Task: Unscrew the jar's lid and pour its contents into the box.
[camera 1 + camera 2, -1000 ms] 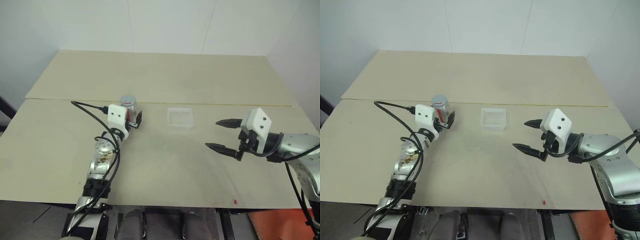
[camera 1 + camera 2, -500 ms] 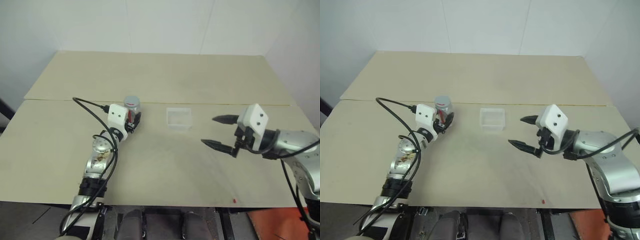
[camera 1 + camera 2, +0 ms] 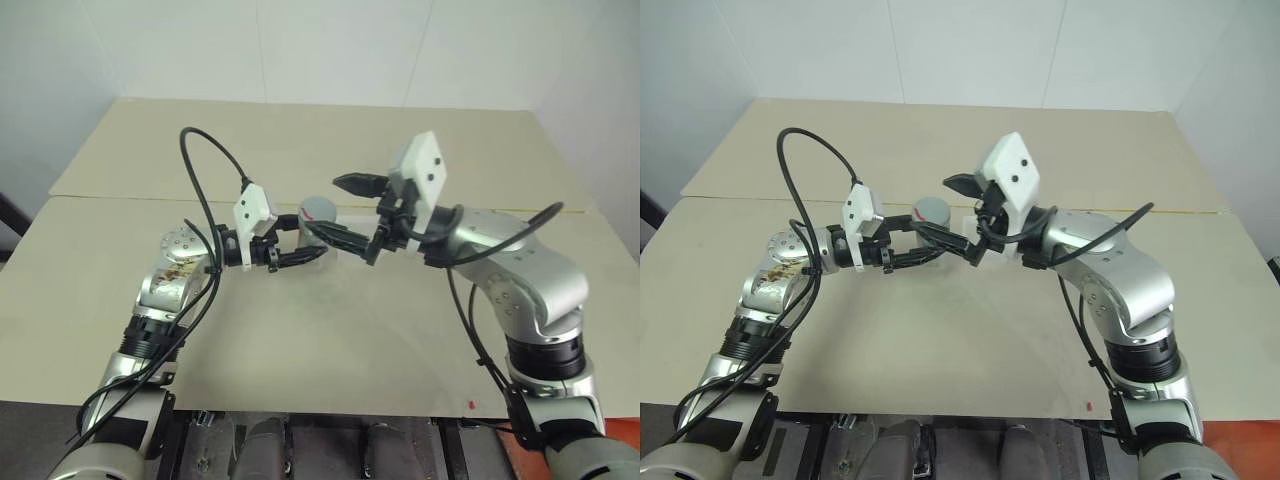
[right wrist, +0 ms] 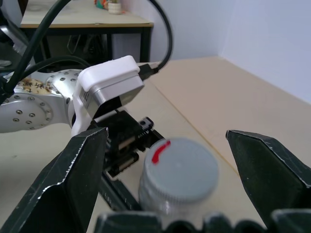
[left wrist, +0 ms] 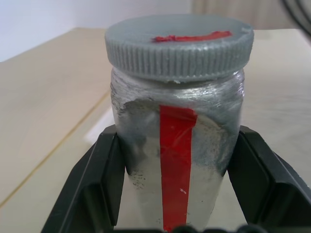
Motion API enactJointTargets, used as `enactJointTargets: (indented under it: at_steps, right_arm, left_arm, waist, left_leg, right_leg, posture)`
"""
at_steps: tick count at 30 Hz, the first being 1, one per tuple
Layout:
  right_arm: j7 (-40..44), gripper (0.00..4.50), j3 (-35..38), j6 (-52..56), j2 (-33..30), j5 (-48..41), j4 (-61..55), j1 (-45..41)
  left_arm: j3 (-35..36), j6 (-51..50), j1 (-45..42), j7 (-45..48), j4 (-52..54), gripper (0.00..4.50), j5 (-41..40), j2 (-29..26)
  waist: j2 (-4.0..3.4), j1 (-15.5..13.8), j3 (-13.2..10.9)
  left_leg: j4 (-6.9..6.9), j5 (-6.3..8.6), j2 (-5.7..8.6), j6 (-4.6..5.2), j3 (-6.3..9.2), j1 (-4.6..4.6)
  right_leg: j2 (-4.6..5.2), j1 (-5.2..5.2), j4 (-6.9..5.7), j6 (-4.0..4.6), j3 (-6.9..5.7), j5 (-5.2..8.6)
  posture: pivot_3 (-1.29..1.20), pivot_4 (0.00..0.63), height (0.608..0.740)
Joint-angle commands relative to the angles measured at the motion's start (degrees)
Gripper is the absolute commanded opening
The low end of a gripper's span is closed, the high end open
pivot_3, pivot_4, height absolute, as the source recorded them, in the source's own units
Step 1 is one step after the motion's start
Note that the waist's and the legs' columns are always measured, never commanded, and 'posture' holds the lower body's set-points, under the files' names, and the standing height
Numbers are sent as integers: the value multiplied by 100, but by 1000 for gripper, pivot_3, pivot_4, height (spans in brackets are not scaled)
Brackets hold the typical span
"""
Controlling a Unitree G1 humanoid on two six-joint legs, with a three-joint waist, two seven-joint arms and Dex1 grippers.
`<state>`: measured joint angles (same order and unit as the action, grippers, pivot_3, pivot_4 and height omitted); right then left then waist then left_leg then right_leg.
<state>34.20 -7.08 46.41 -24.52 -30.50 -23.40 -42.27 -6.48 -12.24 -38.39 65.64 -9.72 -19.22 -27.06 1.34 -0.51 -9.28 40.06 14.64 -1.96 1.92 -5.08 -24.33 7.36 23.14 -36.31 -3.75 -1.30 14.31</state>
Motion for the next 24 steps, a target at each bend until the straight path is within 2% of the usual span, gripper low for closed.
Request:
enactJointTargets:
  at_steps: [1,16,19,22,24]
  right_arm:
    - [-143,4500,24,83,47,91,90,-177]
    - [-47,4500,39,-1,176,187,400,-196]
    - [-42,3966,57,-22,197,194,390,-182]
    - [-42,2969,94,-41,243,181,358,-159]
    - [-45,2792,106,-45,266,188,337,-151]
  left_arm:
    - [56,254,-152,121,26,2700,-45,50]
    - [173,270,52,64,249,2700,-152,63]
    - [183,260,84,42,263,2700,-166,67]
    - [188,240,114,14,285,2700,-191,69]
    - [198,210,131,-2,299,2700,-216,78]
  waist:
    - [0,0,0]
    - [0,24,0]
    - [0,29,0]
    - [0,42,0]
    - [0,41,0]
  left_leg:
    - [0,0,0,0,-2,1]
    - [-1,1,-1,2,4,0]
    - [-1,1,-1,2,5,0]
    - [-1,1,-2,2,7,0]
    - [-1,1,-2,2,8,0]
  right_leg:
    - [0,-2,0,0,-1,0]
    - [0,0,1,0,0,0]
    - [0,0,1,0,0,0]
    - [0,1,0,0,0,0]
    - [0,0,0,0,0,0]
  posture:
    - [0,150,740]
    - [0,150,740]
    - [0,150,740]
    - [0,150,740]
    - [0,150,740]
